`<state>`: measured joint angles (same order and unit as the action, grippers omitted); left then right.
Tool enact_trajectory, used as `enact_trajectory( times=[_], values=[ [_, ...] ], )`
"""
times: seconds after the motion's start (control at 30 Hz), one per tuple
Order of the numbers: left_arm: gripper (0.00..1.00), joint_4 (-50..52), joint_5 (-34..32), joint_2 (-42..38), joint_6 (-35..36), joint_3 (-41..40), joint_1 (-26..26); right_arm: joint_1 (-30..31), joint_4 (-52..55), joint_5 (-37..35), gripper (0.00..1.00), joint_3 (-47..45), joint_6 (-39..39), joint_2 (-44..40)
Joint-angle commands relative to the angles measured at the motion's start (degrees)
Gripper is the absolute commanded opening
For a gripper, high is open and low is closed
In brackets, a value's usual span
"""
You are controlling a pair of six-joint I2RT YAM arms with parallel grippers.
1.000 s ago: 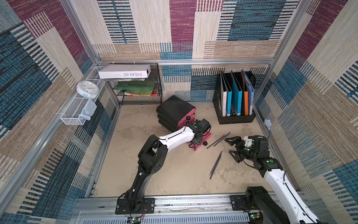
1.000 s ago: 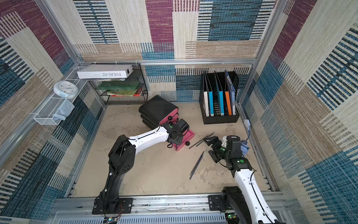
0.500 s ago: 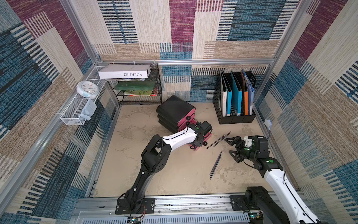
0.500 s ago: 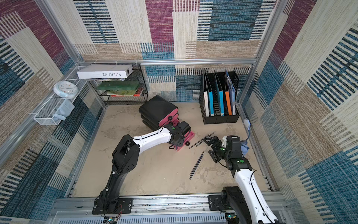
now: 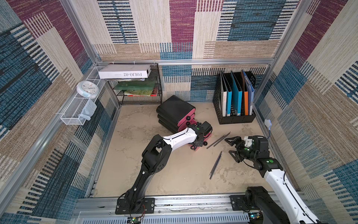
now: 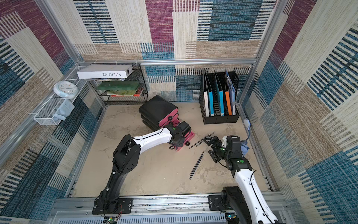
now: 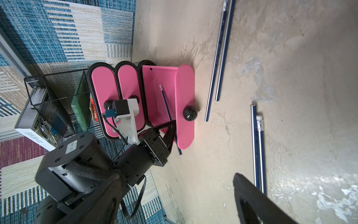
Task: Please place the pencils in the drawer according to their color
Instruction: Pick up the pencil from the drawer, then place the pencil in the drawer.
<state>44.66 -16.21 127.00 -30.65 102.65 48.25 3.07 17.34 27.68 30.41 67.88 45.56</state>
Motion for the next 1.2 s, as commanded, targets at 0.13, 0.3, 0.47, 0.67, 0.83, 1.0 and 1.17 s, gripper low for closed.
enact_trajectory(
  times=[0.13, 0.3, 0.47, 0.67, 0.83, 1.0, 1.17],
  values=[
    [0.15, 0.49, 0.35, 0.35, -0.37, 0.52, 0.0, 0.08, 0.06, -0.08, 0.93, -0.07, -0.7, -0.21],
    [0.08, 0.48, 0.65, -0.08, -0.58, 1.05, 0.1, 0.09, -0.02, -0.08, 0.93, -0.27, -0.73, -0.25],
    [0.0, 0.51, 0.57, -0.92, -1.64, 1.76, 0.09, 0.09, -0.12, 0.0, 0.93, -0.44, -0.73, -0.38],
    [0.0, 0.82, -1.33, -0.55, -3.71, 3.53, 0.05, 0.04, -0.21, 0.09, 0.93, -0.62, -0.72, -0.39],
    [0.0, 1.51, -3.55, 0.61, -6.33, 5.63, 0.0, 0.07, -0.03, 0.09, 0.93, -0.62, -0.79, -0.48],
    [0.0, 1.41, -6.19, 1.69, -8.61, 7.25, -0.18, 0.05, 0.51, 0.0, 0.93, -0.53, -0.98, -0.78],
    [0.0, 1.98, -6.21, 4.0, -9.38, 10.39, -0.48, 0.06, 1.28, 0.0, 0.93, -0.47, -1.26, -1.14]
  ],
)
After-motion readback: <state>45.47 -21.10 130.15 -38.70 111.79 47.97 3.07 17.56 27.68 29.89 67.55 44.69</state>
